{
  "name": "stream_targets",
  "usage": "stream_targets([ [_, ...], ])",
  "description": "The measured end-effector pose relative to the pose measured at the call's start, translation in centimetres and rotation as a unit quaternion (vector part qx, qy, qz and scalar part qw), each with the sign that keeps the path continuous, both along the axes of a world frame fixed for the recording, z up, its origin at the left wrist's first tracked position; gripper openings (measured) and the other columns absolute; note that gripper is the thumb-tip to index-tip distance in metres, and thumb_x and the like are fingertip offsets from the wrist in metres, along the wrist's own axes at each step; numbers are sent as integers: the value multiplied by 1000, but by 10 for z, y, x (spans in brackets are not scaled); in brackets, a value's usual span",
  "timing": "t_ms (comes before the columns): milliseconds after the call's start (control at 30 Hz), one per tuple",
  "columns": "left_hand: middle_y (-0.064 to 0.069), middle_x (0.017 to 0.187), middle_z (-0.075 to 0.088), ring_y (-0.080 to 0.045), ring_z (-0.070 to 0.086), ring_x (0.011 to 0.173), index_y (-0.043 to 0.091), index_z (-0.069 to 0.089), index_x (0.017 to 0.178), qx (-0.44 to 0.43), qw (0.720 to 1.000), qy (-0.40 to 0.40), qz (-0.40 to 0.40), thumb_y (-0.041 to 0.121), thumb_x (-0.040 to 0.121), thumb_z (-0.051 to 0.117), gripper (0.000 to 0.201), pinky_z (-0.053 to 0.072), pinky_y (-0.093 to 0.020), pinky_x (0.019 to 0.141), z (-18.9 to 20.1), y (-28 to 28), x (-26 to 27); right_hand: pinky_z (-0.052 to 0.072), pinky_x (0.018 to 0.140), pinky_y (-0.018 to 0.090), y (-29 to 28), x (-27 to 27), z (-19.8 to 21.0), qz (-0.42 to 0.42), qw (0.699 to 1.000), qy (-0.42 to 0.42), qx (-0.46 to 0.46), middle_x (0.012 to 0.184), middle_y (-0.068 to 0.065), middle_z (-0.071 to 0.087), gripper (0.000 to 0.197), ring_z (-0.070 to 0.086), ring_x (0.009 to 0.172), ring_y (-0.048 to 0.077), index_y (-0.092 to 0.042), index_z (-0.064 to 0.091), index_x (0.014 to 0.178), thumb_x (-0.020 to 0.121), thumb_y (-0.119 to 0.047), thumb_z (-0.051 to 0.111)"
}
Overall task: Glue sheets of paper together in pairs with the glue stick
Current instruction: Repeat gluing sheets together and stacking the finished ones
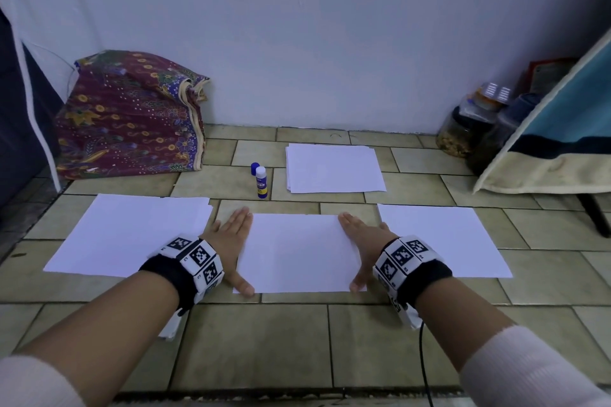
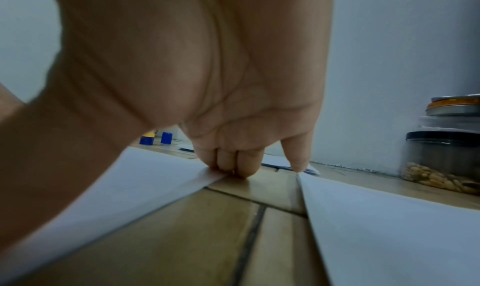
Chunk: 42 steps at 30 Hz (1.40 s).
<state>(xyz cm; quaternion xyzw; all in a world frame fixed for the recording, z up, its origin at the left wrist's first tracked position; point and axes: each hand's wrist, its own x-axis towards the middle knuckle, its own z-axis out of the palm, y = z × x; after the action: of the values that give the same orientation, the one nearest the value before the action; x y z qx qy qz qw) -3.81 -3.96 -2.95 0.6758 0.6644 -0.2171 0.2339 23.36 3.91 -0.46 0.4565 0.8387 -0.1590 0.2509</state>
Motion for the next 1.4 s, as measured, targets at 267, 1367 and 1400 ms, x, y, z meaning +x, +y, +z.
stream_targets([
  [267, -8, 151, -38, -21, -32, 141, 4, -33, 142, 20, 1000, 22, 1, 72, 60, 72, 150, -12, -43, 115, -3, -4, 7, 1, 119, 48, -2, -2, 0, -12, 1000, 19, 3, 158, -2, -18, 136, -11, 146, 13, -14, -16, 150, 62, -35, 86],
  [1367, -6, 148, -42, -20, -36, 139, 8, -35, 142, 19, 1000, 10, 5, 71, 55, 77, 154, -16, -43, 114, -8, -2, 4, 48, 69, 20, 7, 64, 34, -267, 846, 457, -62, 100, -1, 68, 31, 60, 76, 13, -22, 73, 89, 78, 7, 69],
  [1400, -7, 149, -42, -20, -35, 139, 8, -35, 142, 23, 1000, 12, 5, 71, 54, 77, 155, -15, -43, 114, -9, -2, 4, 47, 67, 26, 12, 70, 38, -267, 839, 472, -47, 99, 1, 68, 33, 58, 73, 18, -24, 73, 88, 79, 7, 68],
])
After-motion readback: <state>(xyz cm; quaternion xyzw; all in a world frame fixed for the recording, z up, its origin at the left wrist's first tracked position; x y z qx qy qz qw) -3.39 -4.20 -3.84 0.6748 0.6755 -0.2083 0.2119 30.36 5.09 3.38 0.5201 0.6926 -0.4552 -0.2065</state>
